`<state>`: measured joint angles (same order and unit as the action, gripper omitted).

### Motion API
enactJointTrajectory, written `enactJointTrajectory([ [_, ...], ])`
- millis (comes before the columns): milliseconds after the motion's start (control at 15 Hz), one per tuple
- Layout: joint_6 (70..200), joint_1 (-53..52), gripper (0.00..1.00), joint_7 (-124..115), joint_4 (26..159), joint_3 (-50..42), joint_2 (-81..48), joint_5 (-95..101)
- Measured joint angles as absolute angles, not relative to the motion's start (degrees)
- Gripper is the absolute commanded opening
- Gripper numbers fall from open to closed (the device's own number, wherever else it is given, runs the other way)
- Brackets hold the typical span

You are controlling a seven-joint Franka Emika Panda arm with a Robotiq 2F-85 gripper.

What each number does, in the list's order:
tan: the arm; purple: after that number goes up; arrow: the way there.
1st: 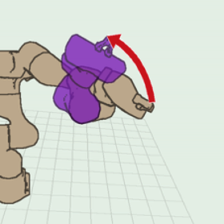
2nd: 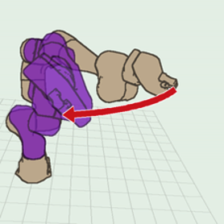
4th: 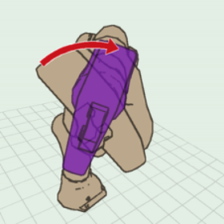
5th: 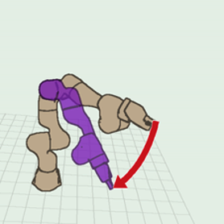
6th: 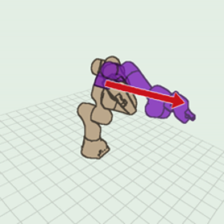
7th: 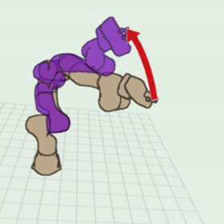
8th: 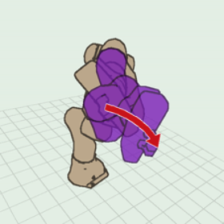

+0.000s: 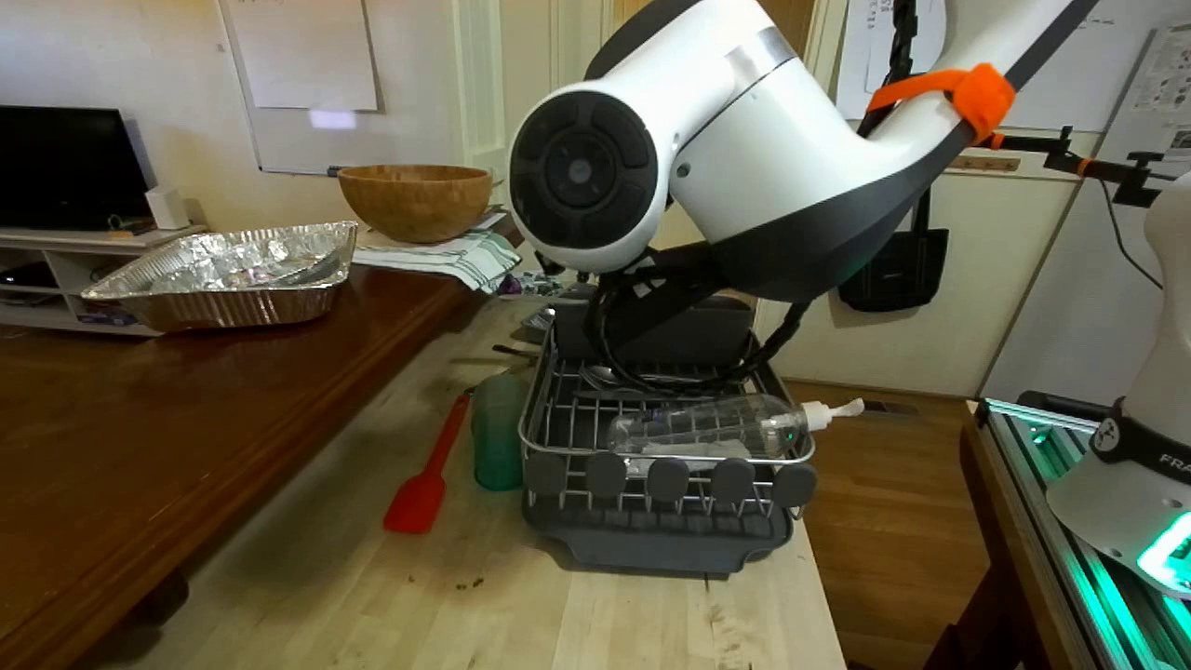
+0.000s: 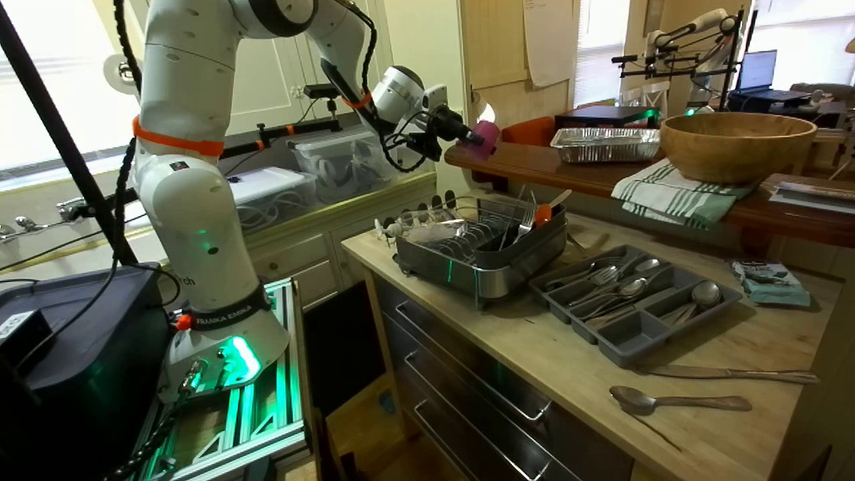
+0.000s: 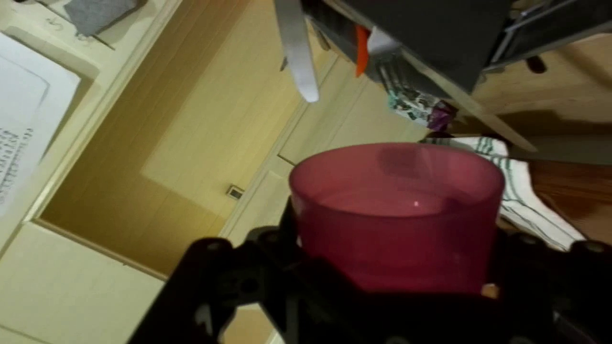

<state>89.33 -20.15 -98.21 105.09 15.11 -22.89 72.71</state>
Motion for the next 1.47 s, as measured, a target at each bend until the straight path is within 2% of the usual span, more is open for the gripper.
enactJointTrajectory([
  [533,105.24,-18.96,0.49,-102.23,109.98,13.6,-23.75,89.87],
  [1400,105.7,-18.77,0.49,-130.27,112.89,14.77,-29.11,84.75],
  [1467,105.68,-18.76,0.71,-132.65,113.37,14.78,-28.81,84.2],
])
